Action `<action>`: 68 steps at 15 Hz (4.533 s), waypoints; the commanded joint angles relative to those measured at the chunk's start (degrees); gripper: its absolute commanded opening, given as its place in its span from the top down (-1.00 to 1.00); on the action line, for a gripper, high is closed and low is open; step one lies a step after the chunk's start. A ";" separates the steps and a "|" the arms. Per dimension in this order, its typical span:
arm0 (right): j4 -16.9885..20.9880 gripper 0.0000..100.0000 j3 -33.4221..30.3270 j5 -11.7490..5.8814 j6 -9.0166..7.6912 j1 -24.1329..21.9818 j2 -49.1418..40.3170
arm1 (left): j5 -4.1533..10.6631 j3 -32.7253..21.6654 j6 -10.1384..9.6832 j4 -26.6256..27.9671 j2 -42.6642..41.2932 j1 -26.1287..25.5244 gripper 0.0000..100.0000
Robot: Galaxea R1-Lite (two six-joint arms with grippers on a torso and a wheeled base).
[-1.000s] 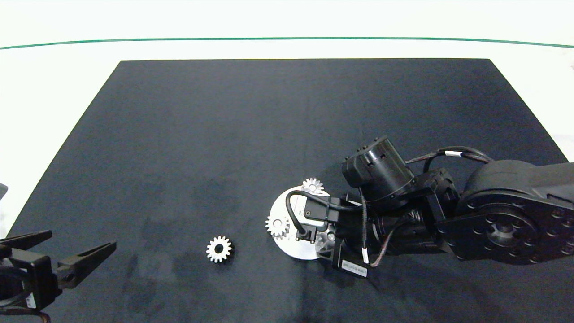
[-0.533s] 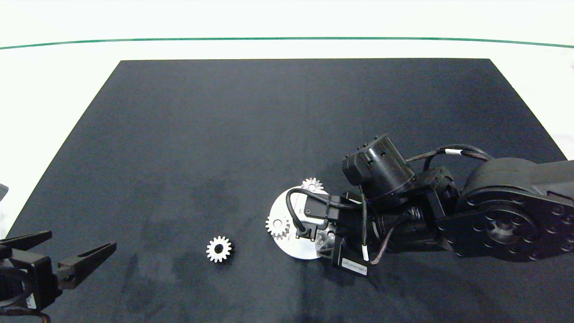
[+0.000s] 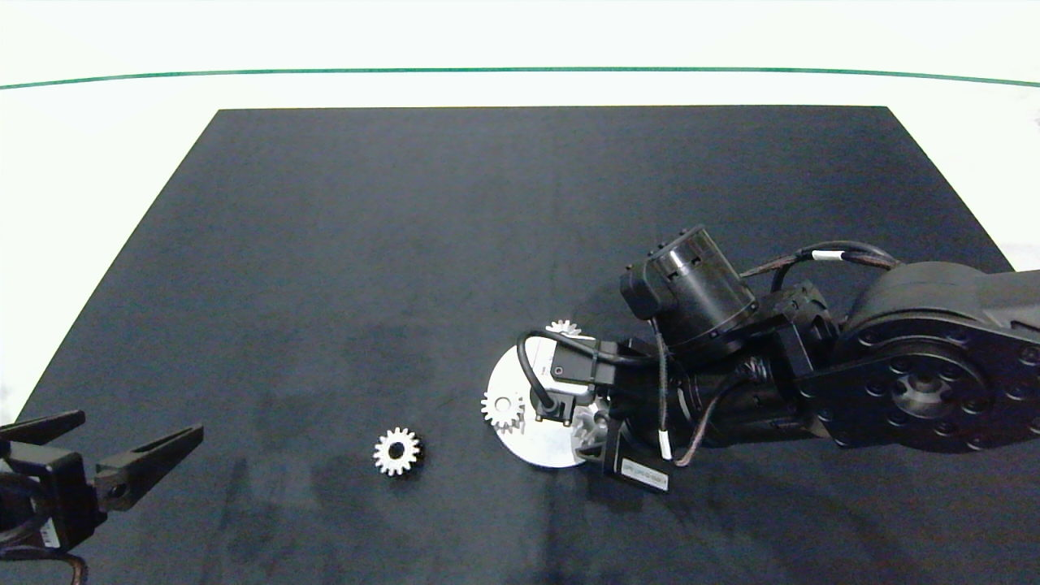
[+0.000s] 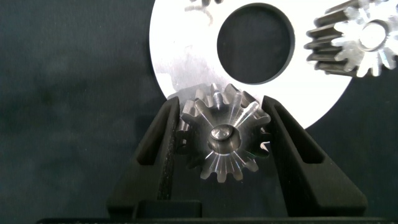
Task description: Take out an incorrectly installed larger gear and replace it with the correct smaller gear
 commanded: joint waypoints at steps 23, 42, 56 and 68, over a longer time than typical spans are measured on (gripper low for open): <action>-0.37 0.44 5.94 -5.20 18.24 -17.72 -8.19 | -2.19 0.09 2.43 -1.80 1.24 4.34 -1.00; -0.37 -1.00 9.71 -4.94 18.94 -19.13 -10.56 | -2.28 0.79 4.37 -1.80 1.24 4.70 -1.00; -0.02 -1.00 17.45 -10.74 27.20 -19.04 -38.69 | -2.63 3.16 15.18 2.77 2.82 -6.47 -1.00; -0.02 -1.00 21.67 -10.83 28.43 -20.18 -46.24 | -2.63 2.02 15.88 -0.66 14.60 -24.48 -1.00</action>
